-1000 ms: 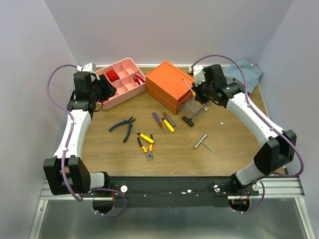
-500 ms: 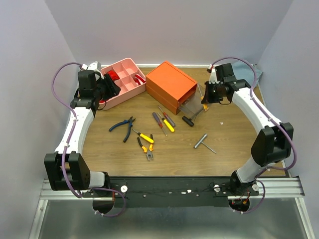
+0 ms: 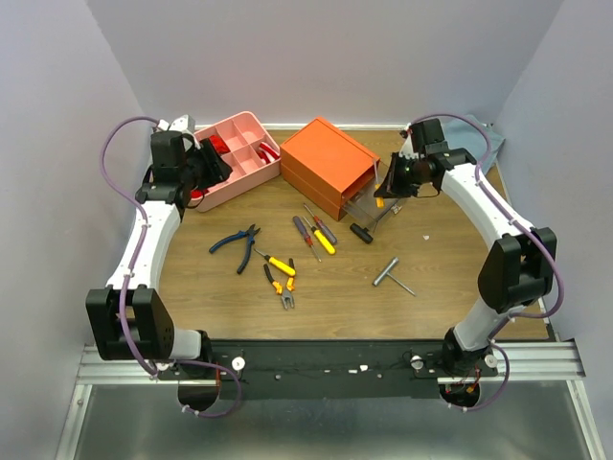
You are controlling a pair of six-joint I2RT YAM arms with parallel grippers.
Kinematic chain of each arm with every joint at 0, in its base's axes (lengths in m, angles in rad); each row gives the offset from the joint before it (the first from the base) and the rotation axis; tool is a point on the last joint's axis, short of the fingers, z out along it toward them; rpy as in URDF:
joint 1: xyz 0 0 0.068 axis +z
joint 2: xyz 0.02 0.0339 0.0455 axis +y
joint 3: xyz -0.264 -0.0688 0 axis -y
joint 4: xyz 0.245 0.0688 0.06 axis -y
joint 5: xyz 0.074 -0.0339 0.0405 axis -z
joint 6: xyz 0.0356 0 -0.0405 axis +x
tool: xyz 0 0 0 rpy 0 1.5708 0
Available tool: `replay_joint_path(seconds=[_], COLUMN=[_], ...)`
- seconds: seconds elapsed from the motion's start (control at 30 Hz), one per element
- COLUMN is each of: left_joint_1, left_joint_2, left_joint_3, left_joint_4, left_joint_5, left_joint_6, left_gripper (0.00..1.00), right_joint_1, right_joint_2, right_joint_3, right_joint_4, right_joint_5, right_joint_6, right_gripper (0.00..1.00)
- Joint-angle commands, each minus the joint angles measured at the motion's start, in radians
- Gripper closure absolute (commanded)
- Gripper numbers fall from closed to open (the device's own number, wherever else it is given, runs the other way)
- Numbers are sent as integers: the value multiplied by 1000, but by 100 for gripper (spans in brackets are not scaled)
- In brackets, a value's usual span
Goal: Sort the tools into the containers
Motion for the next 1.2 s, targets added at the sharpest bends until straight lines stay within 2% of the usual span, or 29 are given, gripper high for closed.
replay_joint_path(seconds=[0.0, 0.03, 0.2, 0.37, 0.4, 0.43, 0.5, 0.53, 0.6, 0.8, 0.9, 1.0, 1.03, 1.07, 1.17], left_joint_1=[-7, -39, -50, -61, -63, -64, -69, -69, -72, -84, -99, -121, -127, -132, -147], left_joint_2=[25, 28, 43, 53, 56, 57, 59, 62, 66, 77, 85, 97, 100, 105, 116], left_joint_3=[56, 56, 72, 86, 86, 86, 85, 86, 89, 98, 103, 109, 112, 115, 121], left_joint_4=[-10, -9, -1, -7, -7, -4, -1, -1, -1, 14, 31, 37, 39, 42, 59], left_joint_5=[23, 25, 20, 19, 20, 20, 22, 22, 22, 37, 59, 79, 89, 92, 123], left_joint_6=[21, 20, 15, 23, 23, 24, 26, 29, 29, 30, 40, 52, 55, 56, 61], left_gripper=[41, 41, 41, 41, 41, 41, 41, 41, 41, 41, 41, 41, 41, 41, 41], right_joint_1=[-6, -4, -6, -6, -6, -6, -6, -6, -4, -4, -4, -4, -4, -3, -3], right_joint_2=[-22, -28, -45, -45, -42, -33, -22, -16, -5, -66, -120, -218, -267, -295, -394], right_joint_3=[-25, -30, -67, -68, -67, -65, -44, -30, 19, 78, 48, -62, -120, -155, -288], right_joint_4=[-61, -64, -78, -79, -63, -52, -18, -10, -7, -18, -1, 7, -13, -32, -88], right_joint_5=[36, 41, 125, 101, 89, 70, 27, 13, -8, 23, -26, -117, -134, -158, -152], right_joint_6=[66, 70, 87, 95, 90, 81, 81, 72, 57, -32, -121, -323, -463, -538, -771], right_gripper=[99, 99, 99, 99, 96, 79, 62, 51, 46, 45, 43, 41, 39, 39, 38])
